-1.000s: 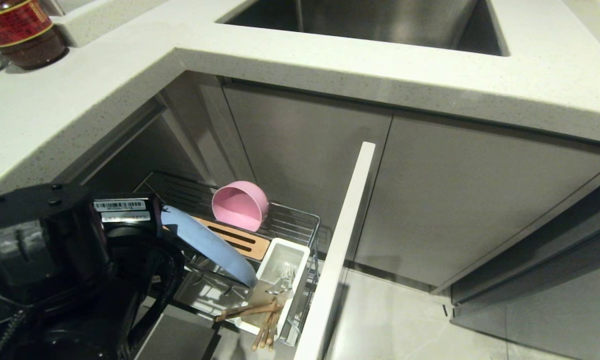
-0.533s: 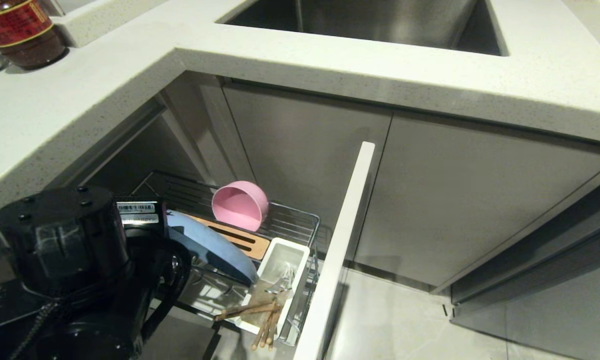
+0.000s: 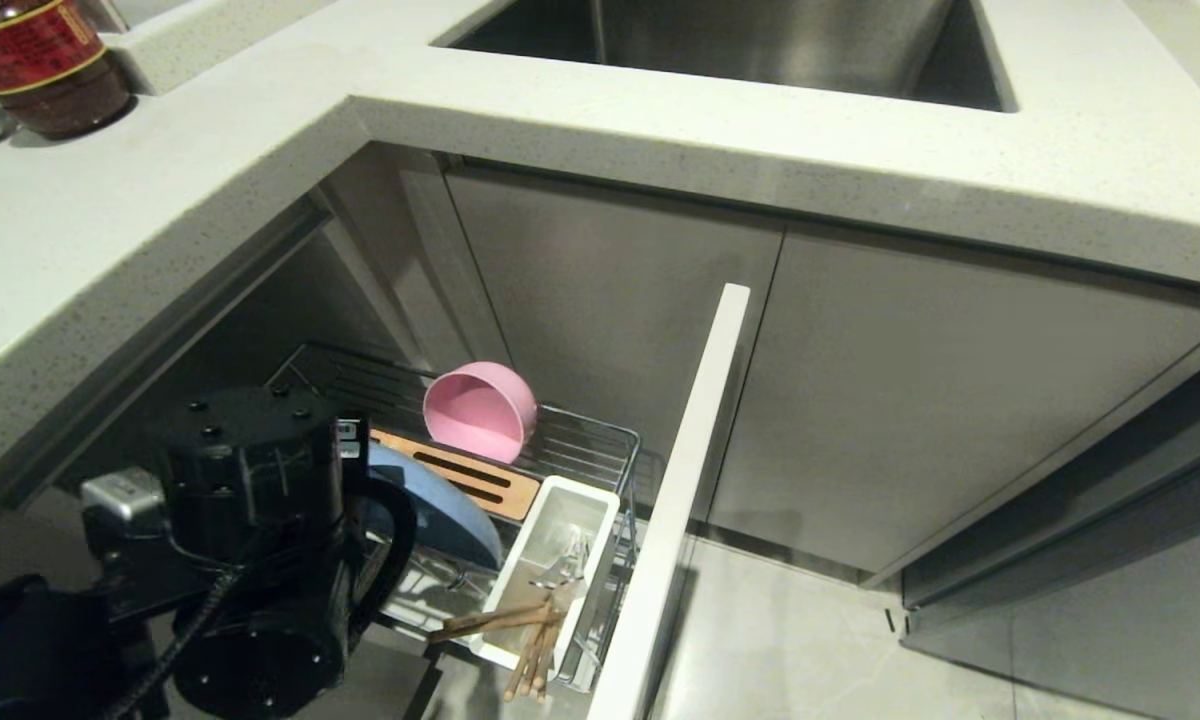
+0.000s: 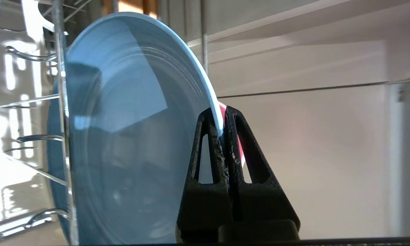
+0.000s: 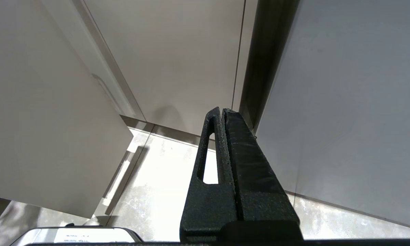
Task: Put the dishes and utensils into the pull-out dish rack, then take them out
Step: Pick up the plate and place it in the cupboard
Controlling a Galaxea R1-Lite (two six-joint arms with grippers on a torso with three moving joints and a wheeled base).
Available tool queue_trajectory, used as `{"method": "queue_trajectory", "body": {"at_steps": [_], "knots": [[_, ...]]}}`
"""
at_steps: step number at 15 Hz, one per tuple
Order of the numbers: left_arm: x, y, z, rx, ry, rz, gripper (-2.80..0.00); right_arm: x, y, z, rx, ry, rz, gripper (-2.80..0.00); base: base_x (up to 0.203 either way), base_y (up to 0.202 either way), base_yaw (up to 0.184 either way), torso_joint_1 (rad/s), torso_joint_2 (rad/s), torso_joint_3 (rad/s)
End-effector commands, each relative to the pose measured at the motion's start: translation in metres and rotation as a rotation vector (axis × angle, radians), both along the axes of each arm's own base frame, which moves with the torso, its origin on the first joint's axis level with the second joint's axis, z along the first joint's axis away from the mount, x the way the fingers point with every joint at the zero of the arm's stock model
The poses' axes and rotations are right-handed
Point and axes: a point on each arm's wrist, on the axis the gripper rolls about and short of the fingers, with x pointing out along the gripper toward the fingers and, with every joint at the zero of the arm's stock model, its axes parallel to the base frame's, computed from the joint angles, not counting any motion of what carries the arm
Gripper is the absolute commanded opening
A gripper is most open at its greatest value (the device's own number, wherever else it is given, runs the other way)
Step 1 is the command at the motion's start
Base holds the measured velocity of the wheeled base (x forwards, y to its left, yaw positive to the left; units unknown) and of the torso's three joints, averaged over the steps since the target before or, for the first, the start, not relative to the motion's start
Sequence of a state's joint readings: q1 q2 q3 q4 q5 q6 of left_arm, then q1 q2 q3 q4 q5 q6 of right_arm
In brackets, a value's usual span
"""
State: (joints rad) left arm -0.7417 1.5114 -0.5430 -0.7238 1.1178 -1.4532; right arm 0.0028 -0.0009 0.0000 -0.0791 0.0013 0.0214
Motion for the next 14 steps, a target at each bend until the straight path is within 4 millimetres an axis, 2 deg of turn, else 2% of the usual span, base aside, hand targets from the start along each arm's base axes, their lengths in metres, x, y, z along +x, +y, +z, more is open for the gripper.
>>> {"method": "queue_trajectory", "body": {"at_steps": [1,9,10,14], "knots": [[0.0045,-0.0028,-0.0066,0.010,0.014,0.011,-2.80,0.0020,0.0000,-0.0072,0.000,0.025,0.001,-2.80,0.000,0.000,0.000,0.000,0.00,0.000],[0.0013,-0.0023,0.0011,0.021,0.004,-0.002,-2.80,0.0020,0.0000,-0.0072,0.000,0.025,0.001,-2.80,0.000,0.000,0.000,0.000,0.00,0.000],[0.0015,-0.0021,0.0003,0.023,0.007,0.000,0.00,0.0020,0.0000,-0.0072,0.000,0.025,0.001,-2.80,0.000,0.000,0.000,0.000,0.00,0.000],[0.0012,-0.0022,0.0011,0.023,0.005,0.000,0.00,0.0020,0.0000,-0.0072,0.000,0.025,0.001,-2.80,0.000,0.000,0.000,0.000,0.00,0.000]]}}
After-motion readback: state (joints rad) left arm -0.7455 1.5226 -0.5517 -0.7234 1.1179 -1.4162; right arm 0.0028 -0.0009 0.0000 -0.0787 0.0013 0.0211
